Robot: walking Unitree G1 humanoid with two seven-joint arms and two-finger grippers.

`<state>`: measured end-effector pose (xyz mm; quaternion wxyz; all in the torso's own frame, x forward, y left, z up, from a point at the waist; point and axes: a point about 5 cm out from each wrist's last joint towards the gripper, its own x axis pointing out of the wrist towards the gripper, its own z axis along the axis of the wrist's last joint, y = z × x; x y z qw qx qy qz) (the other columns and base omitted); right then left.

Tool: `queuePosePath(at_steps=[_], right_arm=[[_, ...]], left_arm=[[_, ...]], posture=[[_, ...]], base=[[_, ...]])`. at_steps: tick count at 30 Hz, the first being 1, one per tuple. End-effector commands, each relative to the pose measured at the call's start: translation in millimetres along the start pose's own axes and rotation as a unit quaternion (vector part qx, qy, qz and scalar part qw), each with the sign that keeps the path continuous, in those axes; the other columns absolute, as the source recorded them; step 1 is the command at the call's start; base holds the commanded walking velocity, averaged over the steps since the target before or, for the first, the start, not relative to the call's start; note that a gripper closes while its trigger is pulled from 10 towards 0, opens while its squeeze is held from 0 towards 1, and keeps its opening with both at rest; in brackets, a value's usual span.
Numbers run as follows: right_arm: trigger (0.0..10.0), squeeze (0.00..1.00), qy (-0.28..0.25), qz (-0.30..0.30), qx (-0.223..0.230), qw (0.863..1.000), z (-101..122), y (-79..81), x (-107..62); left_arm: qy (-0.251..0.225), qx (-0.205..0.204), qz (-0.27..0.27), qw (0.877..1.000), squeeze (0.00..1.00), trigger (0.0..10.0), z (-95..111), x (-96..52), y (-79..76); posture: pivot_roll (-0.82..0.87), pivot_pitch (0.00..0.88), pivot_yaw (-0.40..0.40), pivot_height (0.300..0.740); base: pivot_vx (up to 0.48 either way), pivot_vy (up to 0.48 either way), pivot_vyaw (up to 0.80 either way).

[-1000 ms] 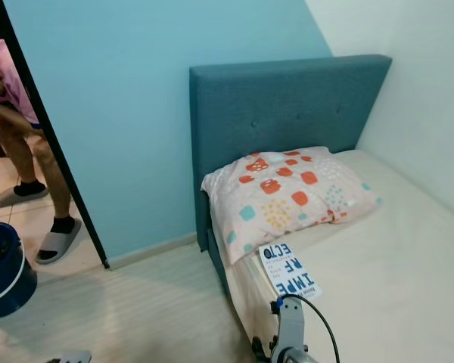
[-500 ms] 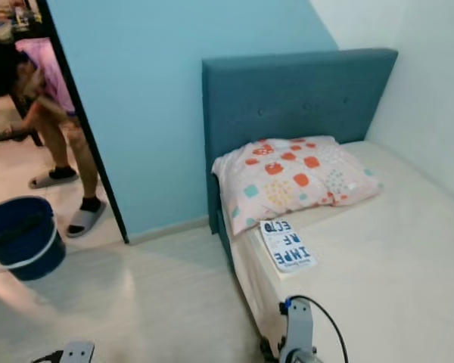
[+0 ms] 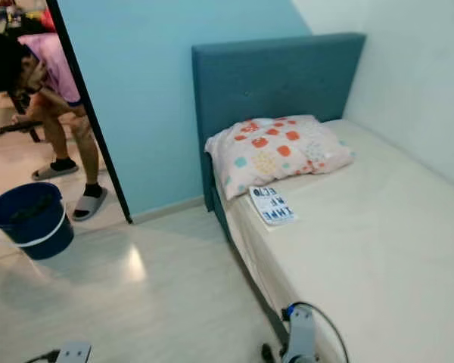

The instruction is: Clean up the room

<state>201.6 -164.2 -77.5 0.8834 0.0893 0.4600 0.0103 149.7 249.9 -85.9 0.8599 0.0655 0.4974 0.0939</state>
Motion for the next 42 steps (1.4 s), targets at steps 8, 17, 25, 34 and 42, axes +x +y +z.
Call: queuePosePath(at_steps=[8, 17, 25, 34, 42], right_arm=[[10.0, 0.00, 0.009, 0.005, 0.011, 1.000, -10.1, 6.1, -0.2], [10.0, 0.00, 0.007, 0.005, 0.010, 1.000, -9.0, 5.1, -0.2], [10.0, 0.00, 0.006, 0.004, 0.020, 1.000, -10.7, 4.2, -0.6], [10.0, 0.00, 0.008, 0.003, 0.017, 1.000, -11.2, 2.5, -1.0], [10.0, 0.00, 0.008, 0.002, 0.018, 1.000, -10.8, 1.0, -1.2]], left_arm=[[0.017, 0.010, 0.001, 1.000, 0.00, 10.0, -8.5, -1.4, 6.1], [0.015, 0.012, -0.003, 1.000, 0.00, 10.0, -8.0, -1.4, 5.9], [0.020, 0.013, -0.008, 1.000, 0.00, 10.0, -10.8, -1.8, 5.5], [0.010, 0.007, -0.040, 0.999, 0.00, 10.0, -1.6, -0.2, -1.5], [0.009, -0.002, -0.050, 0.999, 0.00, 10.0, 4.7, 1.1, -6.2]], posture=[[0.02, 0.009, -0.043, 0.740], [0.00, 0.018, -0.038, 0.740], [0.00, 0.025, -0.036, 0.740], [-0.01, 0.026, -0.036, 0.740], [-0.02, 0.024, -0.040, 0.740]], base=[[-0.480, 0.000, 0.00], [-0.480, 0.000, 0.00], [-0.350, 0.000, 0.00], [0.000, 0.000, 0.00], [0.000, -0.120, 0.00]])
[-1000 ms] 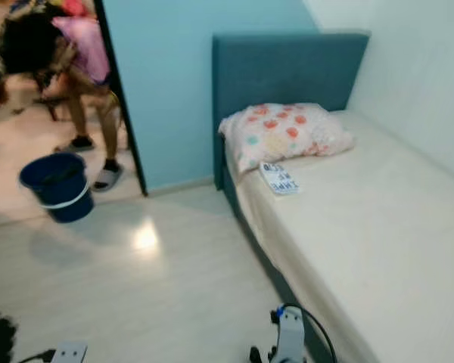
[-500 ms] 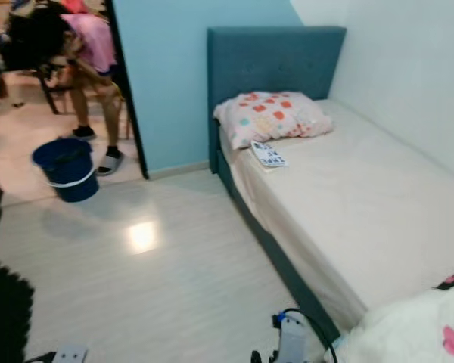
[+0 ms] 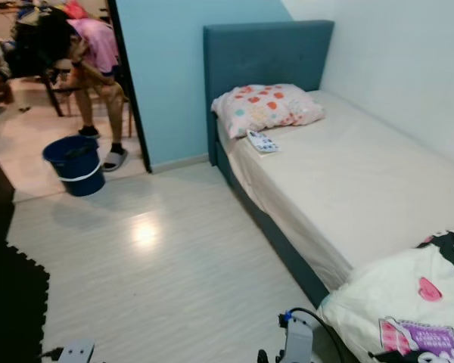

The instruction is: Clean up the room

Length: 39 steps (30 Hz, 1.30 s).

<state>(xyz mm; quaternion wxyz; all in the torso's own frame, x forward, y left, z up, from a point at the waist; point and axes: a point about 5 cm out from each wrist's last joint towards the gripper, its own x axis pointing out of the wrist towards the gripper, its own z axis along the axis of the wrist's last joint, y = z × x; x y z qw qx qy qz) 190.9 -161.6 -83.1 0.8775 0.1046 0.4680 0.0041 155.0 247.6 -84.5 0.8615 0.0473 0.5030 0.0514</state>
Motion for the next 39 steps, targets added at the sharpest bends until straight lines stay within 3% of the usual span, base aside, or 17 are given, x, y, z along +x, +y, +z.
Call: queuePosePath(at_steps=[1, 21, 25, 39], right_arm=[[10.0, 0.00, -0.001, 0.001, 0.001, 1.000, 1.4, 0.1, 0.2], [10.0, 0.00, 0.004, -0.006, -0.009, 1.000, -0.3, -4.1, -0.7], [10.0, 0.00, 0.005, -0.006, -0.012, 1.000, -1.4, -4.4, -0.9], [10.0, 0.00, 0.011, -0.007, -0.017, 1.000, -5.2, -5.5, -1.6]], left_arm=[[0.006, -0.008, -0.004, 1.000, 0.00, 10.0, -0.6, 0.6, -3.8], [0.010, -0.016, 0.002, 1.000, 0.00, 10.0, -1.0, 1.0, -5.8], [0.013, -0.004, 0.005, 1.000, 0.00, 10.0, -1.8, 0.8, -4.6], [0.019, 0.003, 0.009, 1.000, 0.00, 10.0, -3.9, 0.4, -2.9]], posture=[[-0.02, 0.024, -0.040, 0.740], [-0.03, 0.004, -0.032, 0.740], [-0.05, 0.012, -0.027, 0.740], [-0.05, 0.024, -0.027, 0.740]], base=[[0.000, 0.000, 0.00], [0.000, 0.000, 0.00], [0.000, -0.480, 0.00], [0.000, 0.000, 0.00]])
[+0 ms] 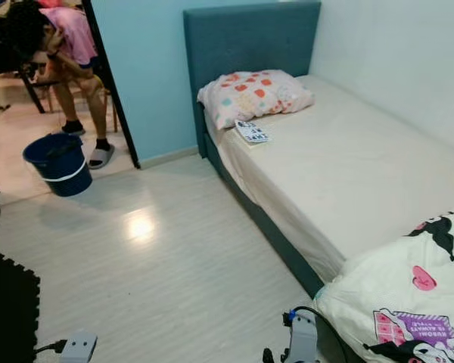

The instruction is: Clean up the room

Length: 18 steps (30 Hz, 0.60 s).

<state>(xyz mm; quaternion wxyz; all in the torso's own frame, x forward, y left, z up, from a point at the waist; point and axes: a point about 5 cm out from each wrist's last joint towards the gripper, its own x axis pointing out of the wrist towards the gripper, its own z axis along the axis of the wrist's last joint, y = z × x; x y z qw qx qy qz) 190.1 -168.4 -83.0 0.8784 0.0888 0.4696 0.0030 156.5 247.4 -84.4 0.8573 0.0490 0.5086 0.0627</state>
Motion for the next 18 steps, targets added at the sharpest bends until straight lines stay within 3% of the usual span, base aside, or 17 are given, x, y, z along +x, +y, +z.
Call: queuePosePath(at_steps=[1, 18], right_arm=[[10.0, 0.00, 0.010, 0.002, -0.003, 1.000, -6.1, 2.0, -0.3], [10.0, 0.00, 0.016, 0.002, -0.001, 1.000, -11.3, 4.1, -0.6]], left_arm=[[0.010, 0.003, 0.000, 1.000, 0.00, 10.0, -5.1, -0.3, -1.8], [0.014, -0.004, 0.018, 1.000, 0.00, 10.0, -6.4, -1.7, 10.4]], posture=[[-0.04, 0.019, -0.030, 0.740], [-0.04, 0.022, -0.023, 0.740]], base=[[0.000, 0.000, 0.00], [0.000, 0.000, 0.00]])
